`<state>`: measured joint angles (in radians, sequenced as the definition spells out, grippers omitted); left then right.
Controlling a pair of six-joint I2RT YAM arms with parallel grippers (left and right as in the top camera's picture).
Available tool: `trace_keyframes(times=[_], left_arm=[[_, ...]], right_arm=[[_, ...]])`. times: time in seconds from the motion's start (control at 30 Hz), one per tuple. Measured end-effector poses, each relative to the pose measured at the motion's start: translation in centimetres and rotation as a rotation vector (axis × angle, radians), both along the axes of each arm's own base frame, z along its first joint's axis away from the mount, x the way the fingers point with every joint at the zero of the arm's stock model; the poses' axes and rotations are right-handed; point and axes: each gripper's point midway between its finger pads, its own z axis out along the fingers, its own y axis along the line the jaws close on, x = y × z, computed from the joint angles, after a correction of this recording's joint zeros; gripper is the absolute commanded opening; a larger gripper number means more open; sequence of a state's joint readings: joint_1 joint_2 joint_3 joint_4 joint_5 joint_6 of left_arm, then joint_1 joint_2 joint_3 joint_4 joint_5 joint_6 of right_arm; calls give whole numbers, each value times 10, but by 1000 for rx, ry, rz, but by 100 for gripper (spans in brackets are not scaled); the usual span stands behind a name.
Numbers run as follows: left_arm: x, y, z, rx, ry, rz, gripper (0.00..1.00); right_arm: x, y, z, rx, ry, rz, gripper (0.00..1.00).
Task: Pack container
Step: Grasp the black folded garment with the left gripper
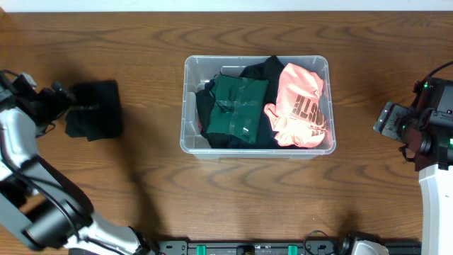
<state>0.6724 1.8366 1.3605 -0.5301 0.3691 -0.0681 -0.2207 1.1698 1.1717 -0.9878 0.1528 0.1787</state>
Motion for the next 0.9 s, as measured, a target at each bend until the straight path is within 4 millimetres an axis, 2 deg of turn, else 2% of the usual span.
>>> trace_keyframes(times=[0.07,0.27,0.37,0.5,0.57,0.63,0.7,0.73,0.87,0.9], left_arm=[[6,5,-10,-14,10,-30,98],[29,12,-23,-16,-5,-124,98],[32,11,-42,-37,16,-148,98],[27,0,-78,-123,64,-173,99],[30,-3,-77,-137,51,-191,98],[31,-8,-79,-151,54,-204,90],[32,-18,-80,-171,67,-219,71],[31,-25,-81,-182,75,-231,56],[32,-50,-84,-232,105,-273,14],[32,-55,-84,-239,107,-284,10]], right_arm=[[-2,0,-1,2,10,0,84],[-5,1,-4,6,26,0,84],[-5,1,-4,6,26,0,84],[-5,1,-3,6,25,0,84],[-5,1,-3,6,24,0,84],[-5,1,-3,6,24,0,84],[-5,1,-3,6,25,0,84],[-5,1,-3,6,24,0,84],[-5,1,-3,5,24,0,84],[-5,1,-3,5,24,0,84]])
